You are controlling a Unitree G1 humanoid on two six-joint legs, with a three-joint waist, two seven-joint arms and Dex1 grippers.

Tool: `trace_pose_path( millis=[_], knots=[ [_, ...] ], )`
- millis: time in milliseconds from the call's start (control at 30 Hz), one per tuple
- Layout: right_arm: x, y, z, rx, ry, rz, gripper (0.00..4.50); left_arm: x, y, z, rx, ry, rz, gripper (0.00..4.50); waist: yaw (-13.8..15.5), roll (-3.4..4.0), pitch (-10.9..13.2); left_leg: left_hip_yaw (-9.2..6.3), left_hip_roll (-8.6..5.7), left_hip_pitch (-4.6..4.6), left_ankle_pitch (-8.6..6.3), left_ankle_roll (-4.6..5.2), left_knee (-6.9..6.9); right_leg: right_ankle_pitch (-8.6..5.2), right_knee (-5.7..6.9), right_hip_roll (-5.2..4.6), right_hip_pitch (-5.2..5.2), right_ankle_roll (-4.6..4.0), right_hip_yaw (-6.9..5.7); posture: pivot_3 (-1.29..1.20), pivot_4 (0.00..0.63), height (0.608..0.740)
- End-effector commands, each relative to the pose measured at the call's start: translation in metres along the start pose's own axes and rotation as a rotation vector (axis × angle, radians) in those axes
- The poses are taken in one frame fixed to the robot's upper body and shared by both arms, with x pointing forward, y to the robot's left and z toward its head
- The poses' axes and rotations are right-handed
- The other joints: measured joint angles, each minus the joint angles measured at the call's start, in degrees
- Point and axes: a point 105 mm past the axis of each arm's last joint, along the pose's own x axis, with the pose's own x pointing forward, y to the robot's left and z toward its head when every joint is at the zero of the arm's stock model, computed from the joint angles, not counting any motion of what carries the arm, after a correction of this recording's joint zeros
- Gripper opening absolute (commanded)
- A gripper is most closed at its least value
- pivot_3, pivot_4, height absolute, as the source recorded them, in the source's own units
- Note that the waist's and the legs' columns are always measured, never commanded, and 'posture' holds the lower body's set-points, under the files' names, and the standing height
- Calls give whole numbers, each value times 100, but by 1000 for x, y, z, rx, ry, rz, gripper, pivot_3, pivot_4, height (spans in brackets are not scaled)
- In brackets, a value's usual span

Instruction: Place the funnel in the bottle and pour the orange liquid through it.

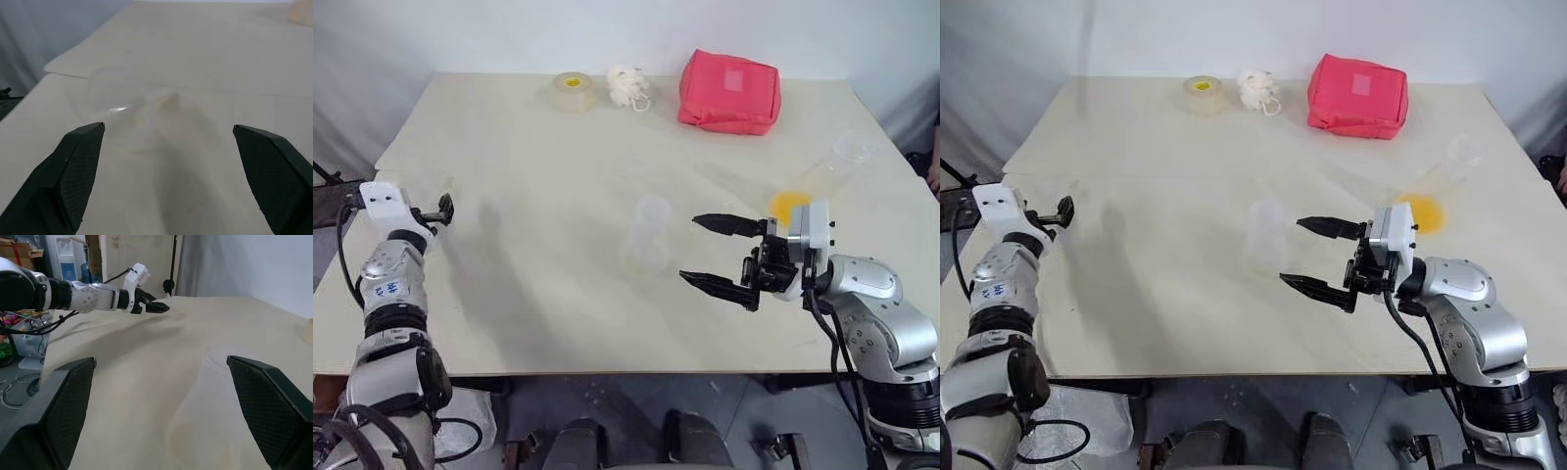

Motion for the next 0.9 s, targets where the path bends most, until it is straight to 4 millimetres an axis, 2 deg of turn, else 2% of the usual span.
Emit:
trace_pose_path(
  millis=[33, 433, 533, 900],
  knots=[
    [-4, 1, 13, -43, -15, -9, 4500, 5, 6, 17, 19, -39, 24, 4472, -3, -1, 0, 3, 0, 0, 0, 0, 0, 0, 1, 0, 0, 0, -2, 0, 150, 740],
    [-8, -2, 11, -45, 8, -27, 4500, 11, 8, 15, -25, 16, 96, 4472, 2, -6, 2, 35, 1, 0, 0, 0, 0, 0, 1, -1, 0, 0, -2, 0, 150, 740],
    [-8, -2, 12, -48, 10, -29, 4500, 11, 10, 16, -49, 23, 107, 3820, 5, -10, 5, 35, 1, 0, 0, 0, 1, 0, 1, -1, 0, 0, -2, 0, 150, 740],
    [-6, -5, 12, -61, 15, -35, 4500, 12, 13, 20, -58, 24, 100, 157, 1, -13, 4, 36, 1, -1, 0, 0, 0, 0, 1, -1, -1, 0, -2, 0, 150, 740]
  ],
)
